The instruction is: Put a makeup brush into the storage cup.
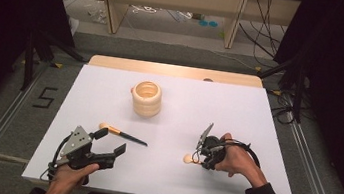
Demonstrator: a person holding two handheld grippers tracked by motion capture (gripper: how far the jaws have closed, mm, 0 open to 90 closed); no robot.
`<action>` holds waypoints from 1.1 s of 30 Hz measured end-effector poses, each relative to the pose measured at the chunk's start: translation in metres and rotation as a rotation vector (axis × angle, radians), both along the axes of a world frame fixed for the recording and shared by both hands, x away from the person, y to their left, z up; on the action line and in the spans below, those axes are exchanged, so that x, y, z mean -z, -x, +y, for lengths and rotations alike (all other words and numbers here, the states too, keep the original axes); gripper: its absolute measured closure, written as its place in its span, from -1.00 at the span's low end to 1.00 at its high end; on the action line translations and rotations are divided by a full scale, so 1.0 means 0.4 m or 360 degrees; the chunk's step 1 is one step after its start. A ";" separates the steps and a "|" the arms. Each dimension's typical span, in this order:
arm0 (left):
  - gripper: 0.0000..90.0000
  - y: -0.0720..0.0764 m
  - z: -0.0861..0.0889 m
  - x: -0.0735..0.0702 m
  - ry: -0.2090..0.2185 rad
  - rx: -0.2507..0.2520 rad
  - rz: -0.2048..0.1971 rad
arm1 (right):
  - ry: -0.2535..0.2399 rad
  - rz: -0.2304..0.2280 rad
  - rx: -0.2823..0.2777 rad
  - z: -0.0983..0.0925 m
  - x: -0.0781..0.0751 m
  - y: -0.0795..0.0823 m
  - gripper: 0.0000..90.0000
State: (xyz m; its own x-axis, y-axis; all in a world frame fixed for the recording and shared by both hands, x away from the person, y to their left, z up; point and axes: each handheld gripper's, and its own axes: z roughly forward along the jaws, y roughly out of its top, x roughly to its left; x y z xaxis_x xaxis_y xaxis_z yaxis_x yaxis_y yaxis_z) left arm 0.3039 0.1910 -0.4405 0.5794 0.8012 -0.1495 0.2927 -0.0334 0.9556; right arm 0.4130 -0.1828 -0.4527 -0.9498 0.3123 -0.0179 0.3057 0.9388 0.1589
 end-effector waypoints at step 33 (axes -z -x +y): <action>-0.65 -0.002 0.002 0.001 0.0014 0.0003 0.0006 | 0.0147 0.0051 -0.0088 0.043 -0.006 -0.033 0.85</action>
State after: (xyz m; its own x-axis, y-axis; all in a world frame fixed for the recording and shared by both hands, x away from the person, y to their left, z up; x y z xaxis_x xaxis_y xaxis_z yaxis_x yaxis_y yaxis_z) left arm 0.3048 0.1917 -0.4407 0.5804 0.7987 -0.1588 0.2962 -0.0255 0.9548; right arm 0.4261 -0.1658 -0.4501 -0.9662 0.2576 -0.0135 0.2563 0.9646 0.0616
